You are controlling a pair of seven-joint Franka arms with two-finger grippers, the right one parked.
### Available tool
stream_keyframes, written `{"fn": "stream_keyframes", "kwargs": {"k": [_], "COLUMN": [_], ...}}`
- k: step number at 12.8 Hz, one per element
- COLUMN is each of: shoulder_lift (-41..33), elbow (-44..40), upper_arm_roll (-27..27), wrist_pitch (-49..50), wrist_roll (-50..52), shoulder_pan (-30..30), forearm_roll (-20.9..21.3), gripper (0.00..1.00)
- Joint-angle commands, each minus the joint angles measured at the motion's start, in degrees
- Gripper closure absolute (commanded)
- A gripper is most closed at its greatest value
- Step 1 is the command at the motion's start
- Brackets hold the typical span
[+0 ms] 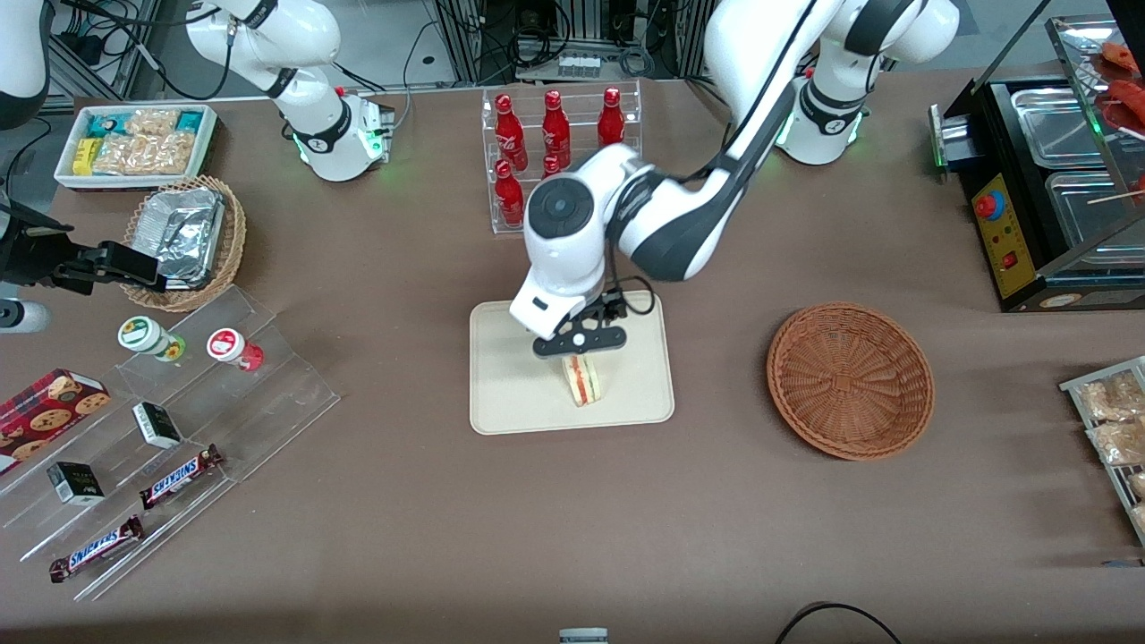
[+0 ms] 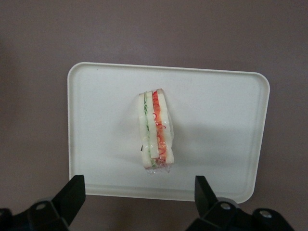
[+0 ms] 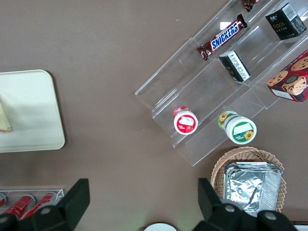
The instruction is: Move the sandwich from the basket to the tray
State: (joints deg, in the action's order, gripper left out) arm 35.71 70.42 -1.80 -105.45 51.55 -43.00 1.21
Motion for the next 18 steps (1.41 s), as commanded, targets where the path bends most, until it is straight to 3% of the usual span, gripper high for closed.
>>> {"fn": "stream_keyframes", "kwargs": {"k": [1,8,11,18], "shoulder_lift": [-4.2,-13.6,-15.1,-25.8], "elbow": [1.0,6.1,6.6,18.2], "upper_arm_roll": [0.0,0.0,0.0,0.0], "wrist_pitch": [4.1,11.8,15.3,16.0], "wrist_roll": [-5.3,-25.0,-28.2,-46.6], "shoulder_pan": [2.7,16.4,21.8,32.9], "forearm_roll": [-0.6,-1.6,-3.7,-3.7], "gripper": [0.00,0.00,0.00,0.00]}}
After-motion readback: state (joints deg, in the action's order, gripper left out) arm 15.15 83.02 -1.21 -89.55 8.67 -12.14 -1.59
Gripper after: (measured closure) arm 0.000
